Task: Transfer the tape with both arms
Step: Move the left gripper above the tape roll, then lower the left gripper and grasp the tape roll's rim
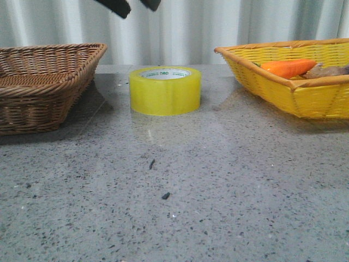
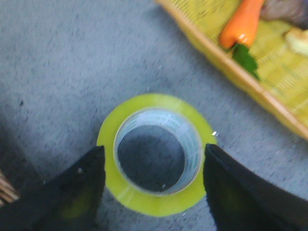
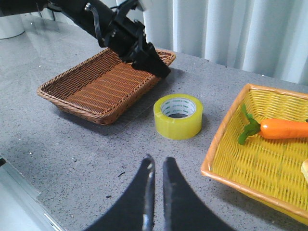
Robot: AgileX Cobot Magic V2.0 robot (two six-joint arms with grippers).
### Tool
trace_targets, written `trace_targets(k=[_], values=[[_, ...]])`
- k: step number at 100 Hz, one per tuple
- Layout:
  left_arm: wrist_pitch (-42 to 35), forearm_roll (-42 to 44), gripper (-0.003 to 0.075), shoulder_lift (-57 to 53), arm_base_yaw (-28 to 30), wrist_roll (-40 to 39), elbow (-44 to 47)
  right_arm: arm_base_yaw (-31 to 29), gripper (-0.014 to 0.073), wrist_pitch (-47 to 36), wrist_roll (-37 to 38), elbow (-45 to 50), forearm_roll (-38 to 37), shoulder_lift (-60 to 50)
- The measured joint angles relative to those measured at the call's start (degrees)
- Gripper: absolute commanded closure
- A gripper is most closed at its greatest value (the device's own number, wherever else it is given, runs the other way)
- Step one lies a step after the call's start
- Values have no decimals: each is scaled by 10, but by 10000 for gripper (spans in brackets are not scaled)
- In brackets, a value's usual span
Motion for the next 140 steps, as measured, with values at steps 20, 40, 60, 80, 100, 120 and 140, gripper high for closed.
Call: trace_targets(k=[20,40,60,80,100,120,140], values=[[4,15,225,27,0,-6,0,0,636,-1,0,0,-1,0],[-2,15,225,53,0,-9,-2,0,636,2,0,0,-1,0],[-8,16,227,79,0,-9,-2,0,636,16,0,1,-1,0],[-11,16,227,98,0,-9,-2,0,636,17,0,1,-1,0],[-21,13,299,115,-1,-9,-3,0,636,17,0,1,-1,0],[-23,15,683,119,-1,-11,-3,0,636,17,0,1,-1,0],[-20,8,741,119,-1,-6,-11,0,636,17,0,1,-1,0]])
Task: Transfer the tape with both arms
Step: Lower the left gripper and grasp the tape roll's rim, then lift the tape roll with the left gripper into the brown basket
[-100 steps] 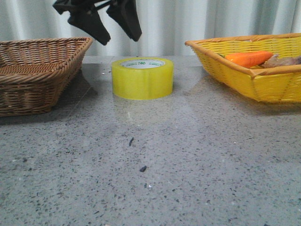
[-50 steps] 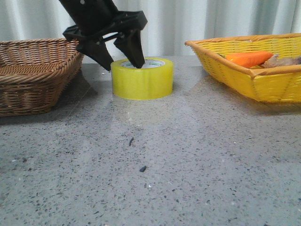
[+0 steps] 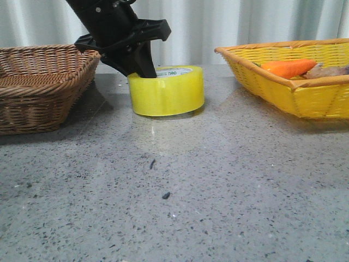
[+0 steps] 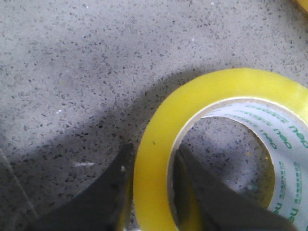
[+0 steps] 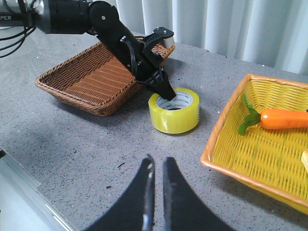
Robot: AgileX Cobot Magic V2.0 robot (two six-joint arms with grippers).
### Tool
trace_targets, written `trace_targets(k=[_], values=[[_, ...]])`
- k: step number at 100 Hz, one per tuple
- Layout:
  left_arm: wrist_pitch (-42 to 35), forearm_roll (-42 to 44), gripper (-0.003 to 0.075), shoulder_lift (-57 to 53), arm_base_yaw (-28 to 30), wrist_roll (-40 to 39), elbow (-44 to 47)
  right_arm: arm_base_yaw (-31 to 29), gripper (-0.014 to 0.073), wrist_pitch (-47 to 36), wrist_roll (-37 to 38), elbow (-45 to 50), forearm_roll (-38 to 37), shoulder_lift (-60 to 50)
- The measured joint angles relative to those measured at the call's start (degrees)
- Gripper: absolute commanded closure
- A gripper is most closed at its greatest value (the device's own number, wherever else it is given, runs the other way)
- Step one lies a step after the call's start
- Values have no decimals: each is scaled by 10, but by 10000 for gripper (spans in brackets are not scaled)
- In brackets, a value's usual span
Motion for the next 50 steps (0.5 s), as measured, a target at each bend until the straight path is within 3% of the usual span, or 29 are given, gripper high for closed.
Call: trace_targets(k=[33,50], values=[[14,22,741,-90,4,0,-97,0,636,-14,3,0,0,0],[40,67,741,-173,56,-14,-110,0,636,-19,0,0,0,0]])
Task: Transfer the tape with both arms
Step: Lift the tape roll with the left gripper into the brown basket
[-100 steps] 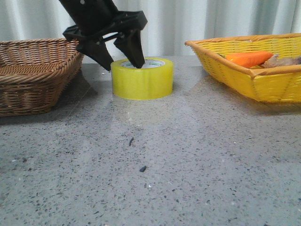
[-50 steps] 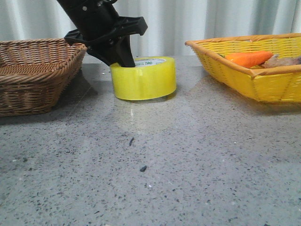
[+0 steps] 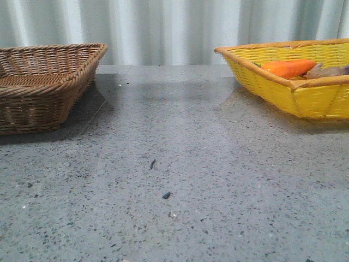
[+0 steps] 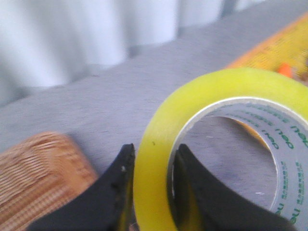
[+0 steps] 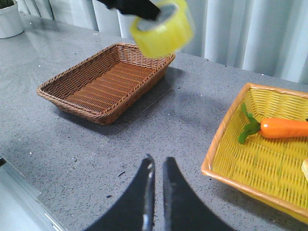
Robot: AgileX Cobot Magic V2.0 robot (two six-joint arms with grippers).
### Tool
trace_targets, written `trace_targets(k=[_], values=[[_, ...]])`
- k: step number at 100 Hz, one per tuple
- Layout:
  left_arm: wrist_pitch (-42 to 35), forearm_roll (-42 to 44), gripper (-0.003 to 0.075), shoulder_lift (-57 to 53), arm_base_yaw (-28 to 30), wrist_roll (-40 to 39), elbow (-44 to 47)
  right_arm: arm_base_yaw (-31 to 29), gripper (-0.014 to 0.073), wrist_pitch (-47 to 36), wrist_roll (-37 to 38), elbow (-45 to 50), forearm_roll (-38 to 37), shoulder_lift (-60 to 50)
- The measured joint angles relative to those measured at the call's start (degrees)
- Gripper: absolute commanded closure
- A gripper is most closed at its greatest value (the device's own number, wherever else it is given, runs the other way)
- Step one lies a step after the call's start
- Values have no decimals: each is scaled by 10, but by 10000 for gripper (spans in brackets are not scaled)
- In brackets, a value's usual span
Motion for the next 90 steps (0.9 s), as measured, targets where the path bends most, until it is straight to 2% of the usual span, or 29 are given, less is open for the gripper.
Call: trace_targets(k=[31,42,57,64,81,90], values=[[113,24,741,-42,157,-8,32,0,636,-2,3,0,0,0],[119,24,741,-42,179,-9,93,0,636,-2,3,0,0,0],[84,14,722,-42,182,-11,193,0,636,-2,0,0,0,0],[63,4,650,-40,182,-15,226,0,636,-2,0,0,0,0],[35,-11,369,-40,182,-23,250,0,636,0,0,0,0,0],[25,-14,306,-47,182,-27,248,0,636,4,0,0,0,0]])
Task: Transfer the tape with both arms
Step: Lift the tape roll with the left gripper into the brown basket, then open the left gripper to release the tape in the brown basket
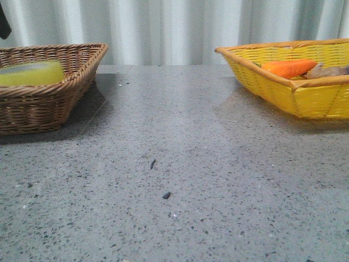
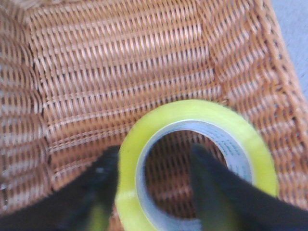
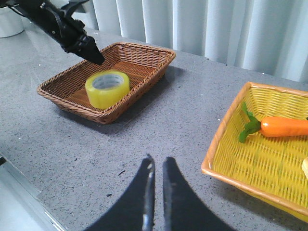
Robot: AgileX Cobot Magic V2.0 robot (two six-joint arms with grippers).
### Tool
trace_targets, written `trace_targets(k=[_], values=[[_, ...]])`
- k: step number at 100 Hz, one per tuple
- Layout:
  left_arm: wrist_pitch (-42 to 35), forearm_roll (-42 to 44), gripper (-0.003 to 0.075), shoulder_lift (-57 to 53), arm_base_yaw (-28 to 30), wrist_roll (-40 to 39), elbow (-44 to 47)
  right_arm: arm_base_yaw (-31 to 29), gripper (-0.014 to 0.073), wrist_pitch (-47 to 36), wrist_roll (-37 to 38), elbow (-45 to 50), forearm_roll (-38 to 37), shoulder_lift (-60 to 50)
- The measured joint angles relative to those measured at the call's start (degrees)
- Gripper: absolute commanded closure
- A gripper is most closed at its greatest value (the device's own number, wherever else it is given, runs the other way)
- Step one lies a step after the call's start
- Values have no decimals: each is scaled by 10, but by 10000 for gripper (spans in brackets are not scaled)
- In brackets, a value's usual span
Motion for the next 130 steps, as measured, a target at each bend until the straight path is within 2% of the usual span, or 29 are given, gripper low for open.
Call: trace_targets(k=[15,31,44,54,69,81,94,130], values=[[-34,-2,344,-43,0,-4,0,0,636,2,3,0,0,0],[-145,-5,427,-161,-4,-4,31,0,636,1,3,1,0,-4],[-244,-7,500,-303,-23,9,115,0,636,-38,0,26,-17,-31],[-265,-9,572,-406,-40,16,201,0,636,-78,0,56,-44,-61],[-266,-9,743,-543,-56,19,338,0,636,-129,0,106,-83,-94],[-265,-9,741,-616,-59,19,409,0,636,-137,0,131,-91,-97],[-262,-9,741,-657,-59,19,447,0,636,-140,0,149,-91,-97],[-245,-9,741,-666,-59,19,484,0,636,-126,0,155,-92,-97]])
